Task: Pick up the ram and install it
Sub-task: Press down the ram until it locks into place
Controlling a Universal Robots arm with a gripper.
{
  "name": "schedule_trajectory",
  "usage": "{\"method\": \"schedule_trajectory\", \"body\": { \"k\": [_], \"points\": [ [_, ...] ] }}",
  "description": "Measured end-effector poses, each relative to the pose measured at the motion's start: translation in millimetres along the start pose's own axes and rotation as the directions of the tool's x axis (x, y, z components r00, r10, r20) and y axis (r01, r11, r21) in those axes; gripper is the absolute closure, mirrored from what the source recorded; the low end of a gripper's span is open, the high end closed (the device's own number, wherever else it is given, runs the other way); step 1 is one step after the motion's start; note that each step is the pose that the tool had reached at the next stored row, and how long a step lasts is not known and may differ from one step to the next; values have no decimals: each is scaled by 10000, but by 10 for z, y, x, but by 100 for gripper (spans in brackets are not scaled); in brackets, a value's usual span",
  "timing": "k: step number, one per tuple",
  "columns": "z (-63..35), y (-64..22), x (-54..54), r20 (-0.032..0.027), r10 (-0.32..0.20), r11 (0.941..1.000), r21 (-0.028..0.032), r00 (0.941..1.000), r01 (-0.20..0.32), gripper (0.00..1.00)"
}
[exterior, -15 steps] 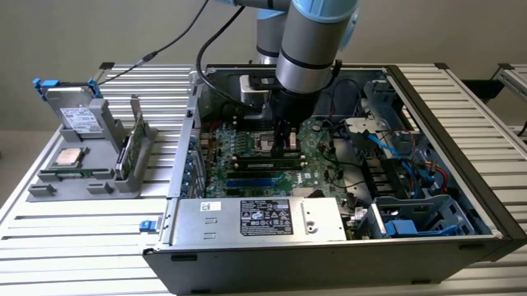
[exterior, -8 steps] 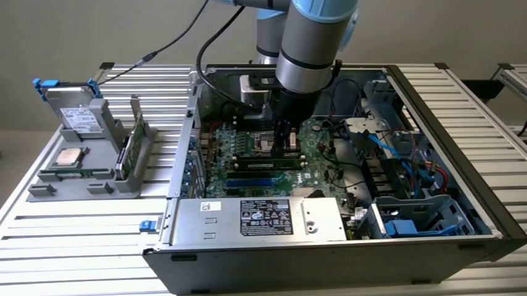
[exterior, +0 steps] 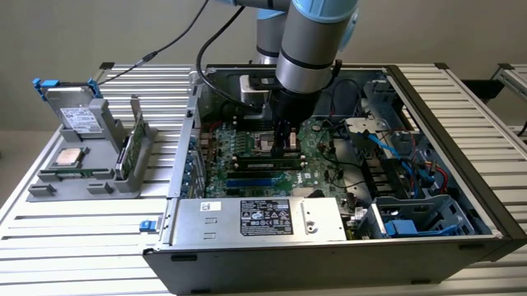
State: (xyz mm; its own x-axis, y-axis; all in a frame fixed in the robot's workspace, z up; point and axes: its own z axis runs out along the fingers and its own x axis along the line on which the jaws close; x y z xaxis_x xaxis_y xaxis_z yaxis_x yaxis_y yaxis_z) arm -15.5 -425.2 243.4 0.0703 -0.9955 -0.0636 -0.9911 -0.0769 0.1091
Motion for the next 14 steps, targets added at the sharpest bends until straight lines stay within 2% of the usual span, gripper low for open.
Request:
{"method": "schedule_trajectory", "body": {
  "k": [2, 3, 7, 14],
  "points": [
    [0, 0, -4, -1, -2, 10000, 11, 10000, 2, 90],
    [-1, 0, -7, -5, -5, 10000, 38, 10000, 5, 90],
    [-18, 14, -17, -18, -17, 9998, 197, 10000, 17, 90],
    [-19, 61, -21, 0, 156, 9996, 249, 9999, -156, 90]
  ]
}}
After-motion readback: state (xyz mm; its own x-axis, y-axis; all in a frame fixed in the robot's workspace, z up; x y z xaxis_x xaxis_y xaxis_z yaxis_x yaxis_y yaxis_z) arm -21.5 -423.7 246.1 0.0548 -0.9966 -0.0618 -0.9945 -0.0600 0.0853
